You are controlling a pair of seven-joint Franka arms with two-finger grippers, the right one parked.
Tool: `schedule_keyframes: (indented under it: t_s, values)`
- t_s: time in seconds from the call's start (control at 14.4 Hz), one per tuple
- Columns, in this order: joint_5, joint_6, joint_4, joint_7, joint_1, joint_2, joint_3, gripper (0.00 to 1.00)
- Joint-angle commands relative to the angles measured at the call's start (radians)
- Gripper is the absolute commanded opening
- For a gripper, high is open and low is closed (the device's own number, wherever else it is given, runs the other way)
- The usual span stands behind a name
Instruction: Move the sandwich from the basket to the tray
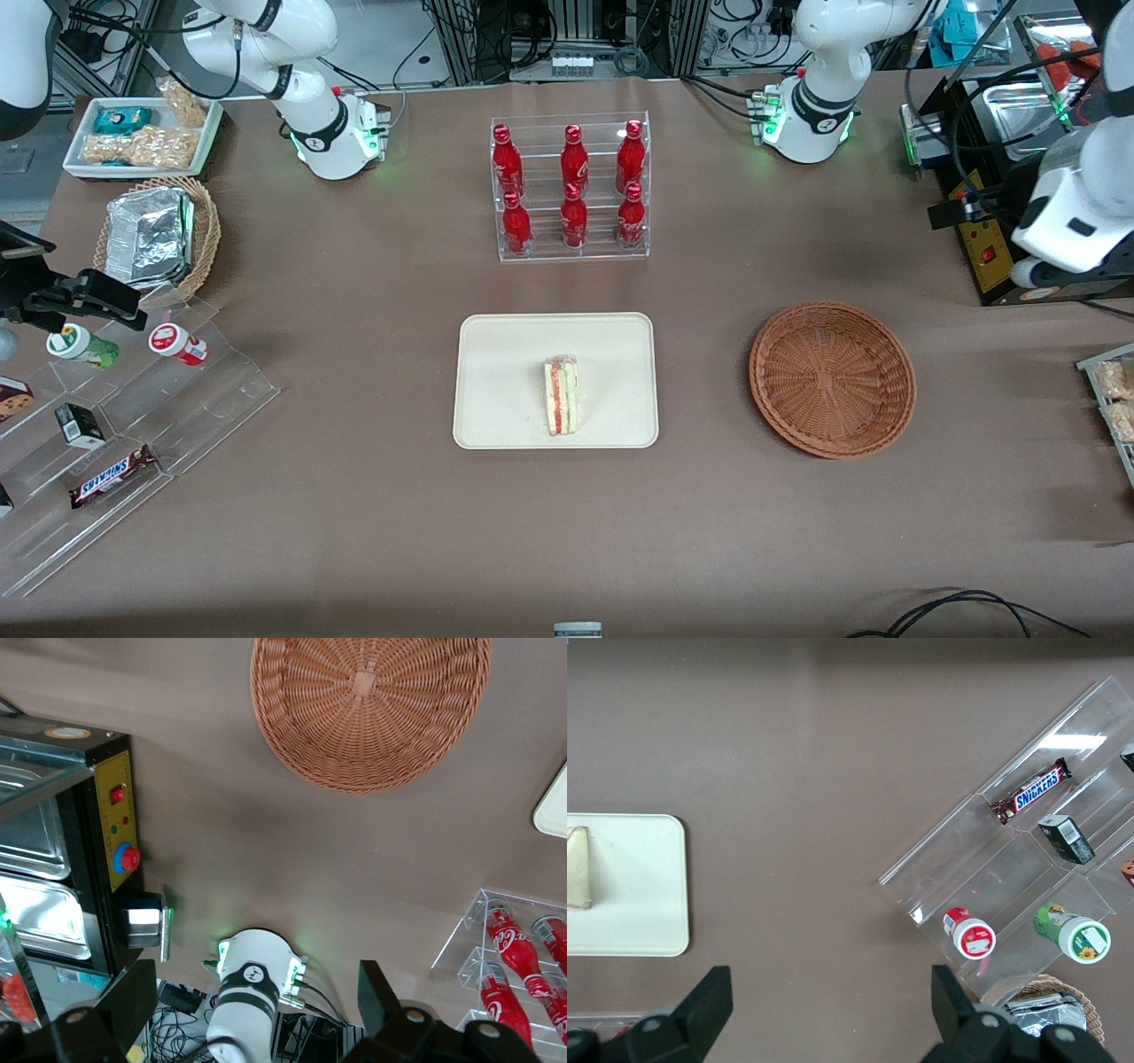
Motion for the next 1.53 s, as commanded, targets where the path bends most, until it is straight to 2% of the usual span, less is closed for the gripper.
schedule_keyframes:
  t_s: [0.0, 0.14, 0.28, 0.35, 0.56, 0.76, 0.9, 1.11, 1.46]
  values:
    - [-0.001, 0.02, -0.02, 0.074, 0.044, -0.052, -0.006, 1.0]
    - [0.014, 0.025, 0.005, 0.071, -0.018, -0.046, 0.036, 1.0]
    - [0.014, 0.039, 0.006, 0.07, -0.217, -0.056, 0.252, 1.0]
    - [0.014, 0.062, 0.006, 0.061, -0.244, -0.061, 0.265, 1.0]
    - [0.014, 0.126, -0.013, 0.056, -0.241, -0.105, 0.21, 1.0]
    - [0.01, 0.116, -0.041, 0.048, -0.161, -0.144, 0.127, 1.0]
    - [0.008, 0.088, -0.033, 0.044, -0.149, -0.142, 0.122, 1.0]
    - [-0.073, 0.08, -0.029, 0.055, -0.123, -0.142, 0.129, 1.0]
    - [-0.072, 0.138, -0.038, 0.053, -0.123, -0.145, 0.129, 1.0]
